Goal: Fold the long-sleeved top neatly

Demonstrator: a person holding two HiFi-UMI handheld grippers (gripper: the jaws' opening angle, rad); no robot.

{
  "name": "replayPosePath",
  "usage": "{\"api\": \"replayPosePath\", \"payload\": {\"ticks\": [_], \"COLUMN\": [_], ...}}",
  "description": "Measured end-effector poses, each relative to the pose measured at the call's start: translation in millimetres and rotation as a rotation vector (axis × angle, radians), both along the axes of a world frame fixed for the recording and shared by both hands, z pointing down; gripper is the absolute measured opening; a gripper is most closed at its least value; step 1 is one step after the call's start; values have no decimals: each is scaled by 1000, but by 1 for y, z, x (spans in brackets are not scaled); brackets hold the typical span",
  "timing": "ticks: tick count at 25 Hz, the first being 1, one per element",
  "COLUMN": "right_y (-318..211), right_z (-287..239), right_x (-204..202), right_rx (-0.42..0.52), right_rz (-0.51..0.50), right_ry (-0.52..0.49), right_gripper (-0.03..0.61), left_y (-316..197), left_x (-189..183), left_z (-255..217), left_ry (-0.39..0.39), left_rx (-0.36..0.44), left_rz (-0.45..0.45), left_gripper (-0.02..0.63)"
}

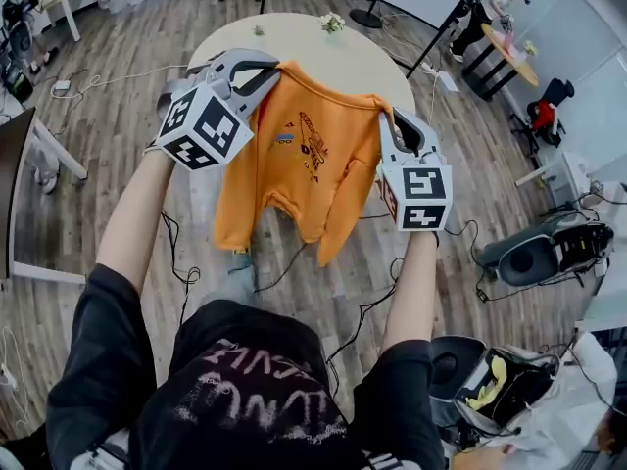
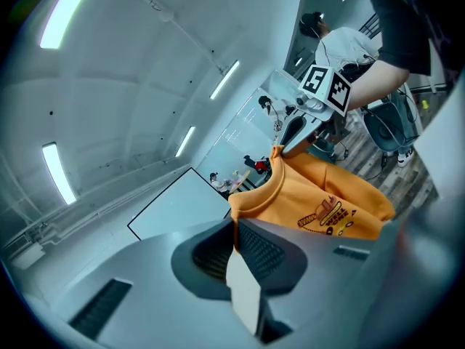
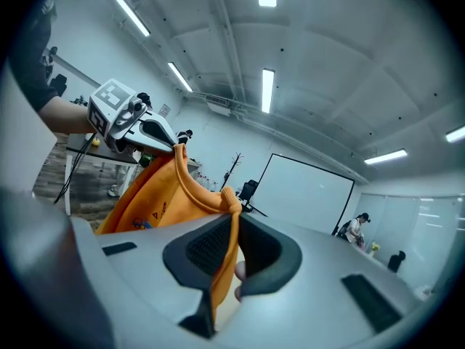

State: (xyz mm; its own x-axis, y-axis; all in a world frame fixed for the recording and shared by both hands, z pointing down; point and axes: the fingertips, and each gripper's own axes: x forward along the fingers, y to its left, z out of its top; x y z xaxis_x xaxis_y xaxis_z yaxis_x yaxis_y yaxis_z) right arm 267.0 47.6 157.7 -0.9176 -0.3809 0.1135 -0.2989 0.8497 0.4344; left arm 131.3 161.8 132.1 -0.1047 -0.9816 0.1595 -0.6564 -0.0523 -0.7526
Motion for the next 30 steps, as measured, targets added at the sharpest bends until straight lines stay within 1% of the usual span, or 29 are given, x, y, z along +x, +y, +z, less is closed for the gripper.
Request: {"api": "replayPosePath", "payload": {"ticks": [4, 7, 11, 17, 21, 26, 30], "right_y": [-13, -50, -90, -143, -172, -200, -224], "right_z": [21, 28, 37, 54, 70, 91, 102], "right_x": [-58, -94, -140, -208, -232, -259, -287], "right_rx": [-29, -55, -72, -96, -113, -124, -153], "right_rz": [8, 11, 11, 44, 70, 94, 104], "right_ry": [27, 48, 63, 106, 130, 128, 154], "right_gripper": [37, 37, 37, 37, 38, 38, 39], "left_y": [-13, -51, -92, -149, -181, -211, -237], "left_x": [-60, -97, -145, -217, -242, -271, -300], "left_z": [25, 36, 47, 64, 82, 104, 117], "left_ry": [33, 61, 83, 108, 115, 121, 139], "left_rx": [-26, -59, -78, -113, -145, -162, -202], "left_rz": [-12, -22, -26, 12, 42, 62, 75], "left_gripper": [29, 29, 29, 29, 29, 29, 29]}}
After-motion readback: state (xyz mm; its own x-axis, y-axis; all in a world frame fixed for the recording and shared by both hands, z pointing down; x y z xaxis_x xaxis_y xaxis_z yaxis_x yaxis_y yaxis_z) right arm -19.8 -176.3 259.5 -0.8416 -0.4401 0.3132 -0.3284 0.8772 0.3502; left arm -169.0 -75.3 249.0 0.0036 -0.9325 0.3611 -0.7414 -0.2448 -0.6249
